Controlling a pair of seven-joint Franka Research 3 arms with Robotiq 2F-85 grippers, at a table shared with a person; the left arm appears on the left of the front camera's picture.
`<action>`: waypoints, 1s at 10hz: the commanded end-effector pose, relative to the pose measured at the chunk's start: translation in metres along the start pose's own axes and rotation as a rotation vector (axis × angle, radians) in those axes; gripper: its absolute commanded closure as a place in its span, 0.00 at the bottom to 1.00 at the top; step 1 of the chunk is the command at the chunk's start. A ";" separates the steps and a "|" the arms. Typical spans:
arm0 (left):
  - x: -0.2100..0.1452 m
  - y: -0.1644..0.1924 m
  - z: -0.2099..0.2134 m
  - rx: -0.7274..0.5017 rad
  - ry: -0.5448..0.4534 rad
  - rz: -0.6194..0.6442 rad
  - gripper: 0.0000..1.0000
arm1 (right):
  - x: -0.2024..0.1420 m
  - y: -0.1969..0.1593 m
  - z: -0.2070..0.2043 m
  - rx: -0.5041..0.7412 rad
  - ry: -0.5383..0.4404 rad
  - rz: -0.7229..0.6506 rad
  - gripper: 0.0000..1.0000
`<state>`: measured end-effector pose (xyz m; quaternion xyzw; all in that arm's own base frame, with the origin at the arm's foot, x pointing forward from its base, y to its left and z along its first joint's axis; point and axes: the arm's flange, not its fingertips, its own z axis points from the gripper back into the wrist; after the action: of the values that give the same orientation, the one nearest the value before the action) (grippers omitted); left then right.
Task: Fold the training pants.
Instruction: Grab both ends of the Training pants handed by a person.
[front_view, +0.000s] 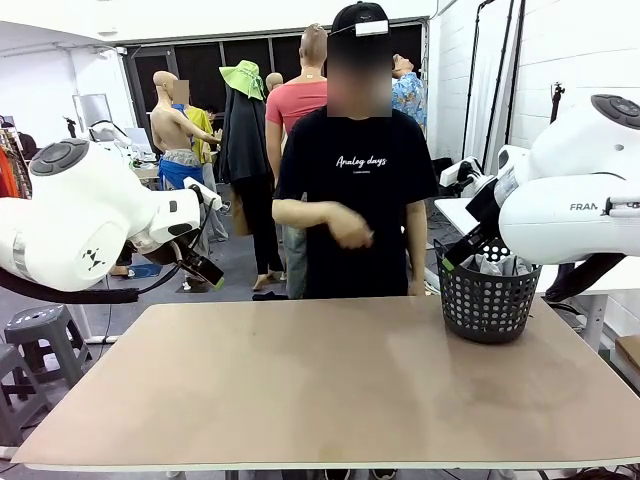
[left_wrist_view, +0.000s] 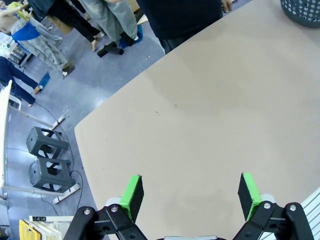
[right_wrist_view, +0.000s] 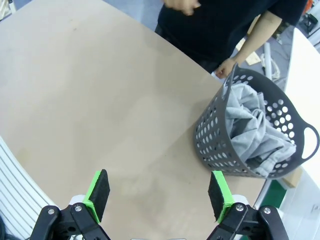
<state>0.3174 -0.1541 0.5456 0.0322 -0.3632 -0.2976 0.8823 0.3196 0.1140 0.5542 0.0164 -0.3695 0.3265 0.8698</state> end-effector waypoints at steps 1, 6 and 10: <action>0.000 -0.001 0.000 0.000 0.000 -0.010 0.00 | 0.000 0.000 0.000 0.004 -0.003 0.008 0.00; 0.000 -0.001 0.000 0.000 0.000 -0.010 0.00 | 0.000 0.000 0.000 0.004 -0.003 0.008 0.00; 0.000 -0.001 0.000 0.000 0.000 -0.010 0.00 | 0.000 0.000 0.000 0.004 -0.003 0.008 0.00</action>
<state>0.3173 -0.1545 0.5453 0.0325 -0.3629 -0.2984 0.8822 0.3192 0.1141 0.5546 0.0159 -0.3701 0.3269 0.8695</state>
